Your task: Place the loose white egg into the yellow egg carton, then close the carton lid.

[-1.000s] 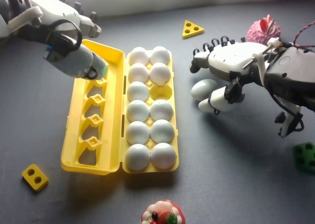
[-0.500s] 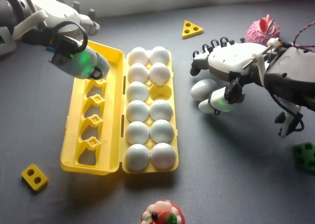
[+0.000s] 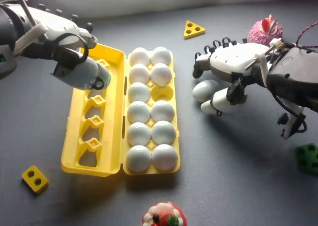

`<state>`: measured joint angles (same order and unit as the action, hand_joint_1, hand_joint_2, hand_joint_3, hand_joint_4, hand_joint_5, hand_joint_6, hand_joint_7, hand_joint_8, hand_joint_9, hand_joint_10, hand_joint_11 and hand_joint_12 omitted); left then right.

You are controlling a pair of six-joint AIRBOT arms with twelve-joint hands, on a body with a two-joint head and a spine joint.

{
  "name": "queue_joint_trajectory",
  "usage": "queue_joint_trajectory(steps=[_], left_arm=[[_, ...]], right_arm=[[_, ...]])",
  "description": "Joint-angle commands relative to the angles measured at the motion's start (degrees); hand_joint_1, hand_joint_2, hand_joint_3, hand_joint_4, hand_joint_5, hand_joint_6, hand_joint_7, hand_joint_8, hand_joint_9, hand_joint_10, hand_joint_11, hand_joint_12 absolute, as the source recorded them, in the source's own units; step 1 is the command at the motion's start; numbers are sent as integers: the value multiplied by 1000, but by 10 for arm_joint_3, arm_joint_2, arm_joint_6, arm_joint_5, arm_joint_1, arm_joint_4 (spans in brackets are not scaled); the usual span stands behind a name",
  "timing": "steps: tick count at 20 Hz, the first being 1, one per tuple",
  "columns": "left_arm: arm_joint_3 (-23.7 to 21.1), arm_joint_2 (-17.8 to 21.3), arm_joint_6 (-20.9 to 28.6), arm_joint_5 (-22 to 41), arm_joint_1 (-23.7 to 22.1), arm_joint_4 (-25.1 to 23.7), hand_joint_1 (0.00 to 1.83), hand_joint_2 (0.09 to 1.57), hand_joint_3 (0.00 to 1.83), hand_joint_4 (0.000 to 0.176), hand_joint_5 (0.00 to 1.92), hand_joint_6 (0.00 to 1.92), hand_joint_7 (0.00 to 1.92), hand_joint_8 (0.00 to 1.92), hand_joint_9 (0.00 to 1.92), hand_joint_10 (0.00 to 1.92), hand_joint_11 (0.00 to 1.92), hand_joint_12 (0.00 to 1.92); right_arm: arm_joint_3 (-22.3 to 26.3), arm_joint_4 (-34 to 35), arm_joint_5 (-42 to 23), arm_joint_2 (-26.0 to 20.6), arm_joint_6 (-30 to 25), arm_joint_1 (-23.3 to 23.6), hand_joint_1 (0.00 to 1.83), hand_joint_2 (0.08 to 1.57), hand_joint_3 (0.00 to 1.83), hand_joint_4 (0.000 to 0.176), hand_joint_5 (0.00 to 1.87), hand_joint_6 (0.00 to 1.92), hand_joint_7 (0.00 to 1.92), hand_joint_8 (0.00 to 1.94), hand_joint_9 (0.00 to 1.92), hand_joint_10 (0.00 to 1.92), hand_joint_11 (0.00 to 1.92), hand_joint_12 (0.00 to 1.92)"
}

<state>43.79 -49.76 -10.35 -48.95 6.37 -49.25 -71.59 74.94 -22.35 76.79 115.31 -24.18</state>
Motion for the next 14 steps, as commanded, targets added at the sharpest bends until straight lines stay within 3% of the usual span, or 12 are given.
queue_joint_trajectory(steps=[1,4,5,6,8,10,14], left_arm=[[1,4,-4,25,-2,-39,0,1332,2,35,70,2,120,7,107,3,0,571],[6,4,-6,34,5,-35,0,1333,1,33,65,1,121,2,119,4,0,612],[8,5,-6,38,9,-35,0,1331,0,29,74,4,137,5,132,7,0,633],[8,6,-6,42,11,-35,0,1329,0,31,64,2,127,2,122,1,0,606],[8,7,-7,46,15,-34,0,1319,0,30,69,4,137,6,130,4,0,596],[7,7,-7,48,16,-31,0,1327,0,23,81,6,131,2,125,1,0,579],[5,8,-8,48,16,-31,0,1321,0,25,68,5,128,0,120,1,0,578]], right_arm=[[-2,-19,-26,-2,-4,2,947,1095,5,0,400,754,205,7,88,11,0,447],[-2,-19,-27,-3,-4,2,1026,1102,4,0,612,758,277,10,127,19,0,612],[-2,-19,-27,-3,-4,2,1065,1172,14,0,771,1141,301,10,143,23,0,666],[-2,-19,-27,-3,-4,2,1099,1177,6,0,831,1186,351,23,169,32,0,676],[-2,-19,-28,-3,-4,2,1115,1173,1,0,867,1186,421,14,179,23,0,527],[-1,-19,-28,-3,-4,1,1115,1183,4,0,846,1220,433,9,185,21,0,504],[-1,-19,-19,-5,-26,2,1114,1189,3,0,835,1229,434,3,175,12,0,467]])
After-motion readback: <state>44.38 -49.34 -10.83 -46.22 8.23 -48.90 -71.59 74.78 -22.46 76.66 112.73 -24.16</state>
